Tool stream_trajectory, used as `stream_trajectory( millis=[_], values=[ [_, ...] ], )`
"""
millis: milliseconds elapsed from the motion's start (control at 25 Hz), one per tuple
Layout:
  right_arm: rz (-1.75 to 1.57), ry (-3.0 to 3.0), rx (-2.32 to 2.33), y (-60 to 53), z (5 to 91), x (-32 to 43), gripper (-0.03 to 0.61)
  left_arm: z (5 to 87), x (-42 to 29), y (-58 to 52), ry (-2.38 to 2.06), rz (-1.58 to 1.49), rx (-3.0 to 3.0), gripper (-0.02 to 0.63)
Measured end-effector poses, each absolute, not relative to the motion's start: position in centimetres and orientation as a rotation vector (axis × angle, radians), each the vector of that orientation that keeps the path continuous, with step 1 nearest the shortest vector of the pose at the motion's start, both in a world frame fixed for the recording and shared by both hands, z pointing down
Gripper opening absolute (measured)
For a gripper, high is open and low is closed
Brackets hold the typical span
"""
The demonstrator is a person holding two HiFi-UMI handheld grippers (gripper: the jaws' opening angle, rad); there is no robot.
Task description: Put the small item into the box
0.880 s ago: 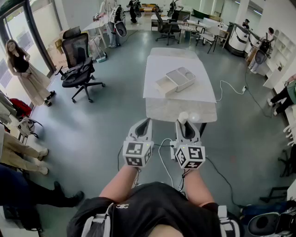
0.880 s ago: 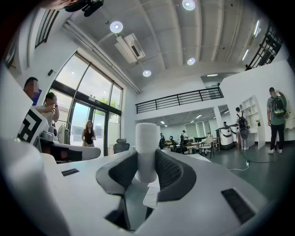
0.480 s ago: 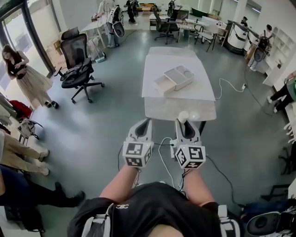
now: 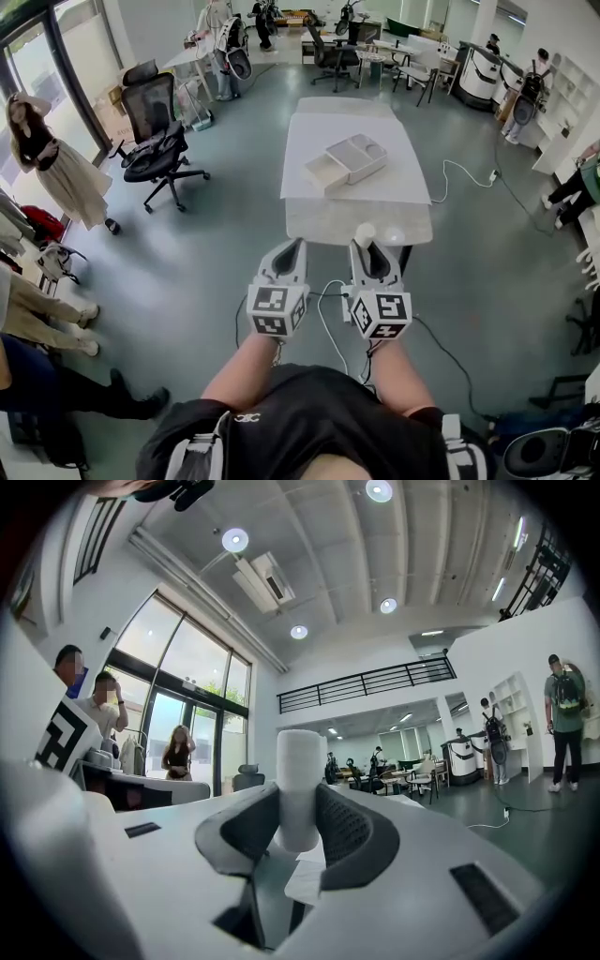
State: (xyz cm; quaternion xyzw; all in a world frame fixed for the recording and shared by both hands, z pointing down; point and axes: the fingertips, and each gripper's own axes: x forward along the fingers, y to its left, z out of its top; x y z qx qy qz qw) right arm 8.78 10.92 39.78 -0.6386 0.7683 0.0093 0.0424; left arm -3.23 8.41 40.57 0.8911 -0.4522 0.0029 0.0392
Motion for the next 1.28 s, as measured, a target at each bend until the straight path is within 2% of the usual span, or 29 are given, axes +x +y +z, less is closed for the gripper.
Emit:
stream_trajectory(
  millis=[640,1280],
  values=[
    [0.057,2.402,-1.936,9.2,41.4,10.3,0.121,42.2,-0.7,6.8,-1.375,0.003,2.73,0.005],
    [0.102,2.396,-1.965,-3.5,41.9,11.6,0.121,42.7,0.7,-6.0,-1.353,-0.014,2.738,0.005]
  ],
)
